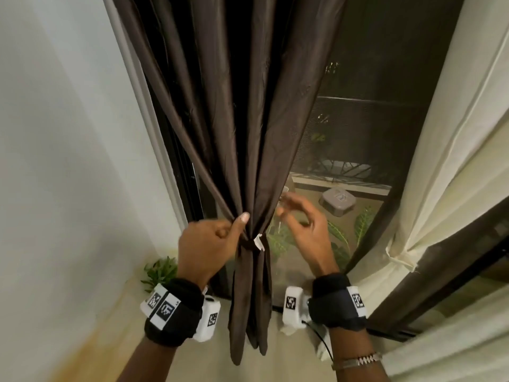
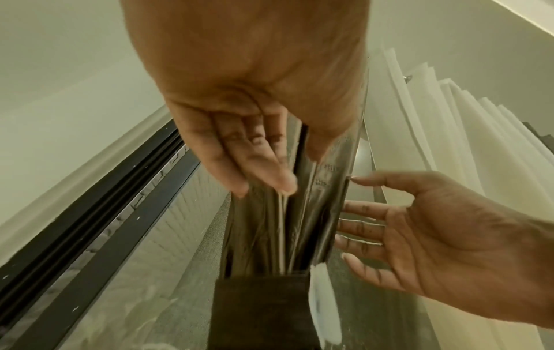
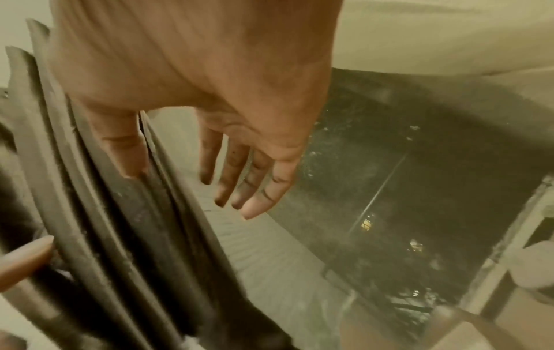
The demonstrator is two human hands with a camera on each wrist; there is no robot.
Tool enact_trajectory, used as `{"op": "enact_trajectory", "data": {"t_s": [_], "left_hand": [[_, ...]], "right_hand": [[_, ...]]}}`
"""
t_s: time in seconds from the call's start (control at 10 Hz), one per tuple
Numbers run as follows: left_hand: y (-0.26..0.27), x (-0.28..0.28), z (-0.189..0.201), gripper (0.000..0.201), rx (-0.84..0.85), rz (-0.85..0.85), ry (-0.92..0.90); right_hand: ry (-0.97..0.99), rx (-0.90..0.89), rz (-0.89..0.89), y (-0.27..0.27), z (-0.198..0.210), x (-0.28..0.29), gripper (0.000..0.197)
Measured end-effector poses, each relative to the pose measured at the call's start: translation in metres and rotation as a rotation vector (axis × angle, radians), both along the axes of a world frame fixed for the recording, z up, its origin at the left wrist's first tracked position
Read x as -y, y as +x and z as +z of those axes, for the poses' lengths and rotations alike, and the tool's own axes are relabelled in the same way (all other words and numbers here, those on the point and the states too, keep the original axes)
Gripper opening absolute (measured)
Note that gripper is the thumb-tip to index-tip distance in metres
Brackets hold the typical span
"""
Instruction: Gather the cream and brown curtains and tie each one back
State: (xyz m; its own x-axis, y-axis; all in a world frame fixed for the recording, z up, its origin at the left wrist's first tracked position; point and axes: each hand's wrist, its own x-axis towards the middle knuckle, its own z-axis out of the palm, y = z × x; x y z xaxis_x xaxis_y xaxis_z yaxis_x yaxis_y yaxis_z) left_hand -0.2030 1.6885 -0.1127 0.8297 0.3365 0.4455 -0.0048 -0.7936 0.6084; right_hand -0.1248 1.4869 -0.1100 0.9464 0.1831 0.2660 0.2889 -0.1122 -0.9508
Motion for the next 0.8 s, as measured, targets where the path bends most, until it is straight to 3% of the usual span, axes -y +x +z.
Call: {"op": "enact_trajectory", "data": {"t_s": [0.1, 0.2, 0.3, 0.4, 0.5, 0.6, 0.7, 0.8], "left_hand": [[0.018, -0.009, 0.028, 0.046, 0.235, 0.135, -0.119], [0.045, -0.025, 0.047, 0.036, 0.195, 0.085, -0.182], [0.063, -0.044, 0.055, 0.017, 0.233, 0.005, -0.316], [0.061, -0.054, 0.055, 0.017, 0.328, 0.078, -0.511], [0.061, -0.06, 0.039, 0.012, 0.244, 0.114, -0.596], [0.055, -0.053, 0.029, 0.016, 0.076, -0.027, -0.5], [0.042, -0.03, 0.02, 0.01, 0.129, -0.135, -0.365], [0.041, -0.001, -0.003, 0.011, 0.038, -0.163, -0.248]], "right_hand": [[0.082, 0.002, 0.003, 0.02, 0.036, -0.019, 0.049], [0.034, 0.11, -0.073, 0.033, 0.058, -0.032, 0.028], [-0.013, 0.105, -0.058, 0.043, 0.069, -0.025, 0.016], [-0.002, 0.16, -0.194, 0.047, 0.067, -0.014, 0.008], [-0.052, 0.14, -0.323, 0.054, 0.056, -0.016, 0.018], [-0.153, 0.102, -0.231, 0.045, 0.042, -0.023, 0.014], [-0.155, 0.153, -0.246, 0.029, 0.022, -0.018, 0.013], [-0.291, 0.114, -0.237, 0.018, -0.007, -0.004, 0.016]]}}
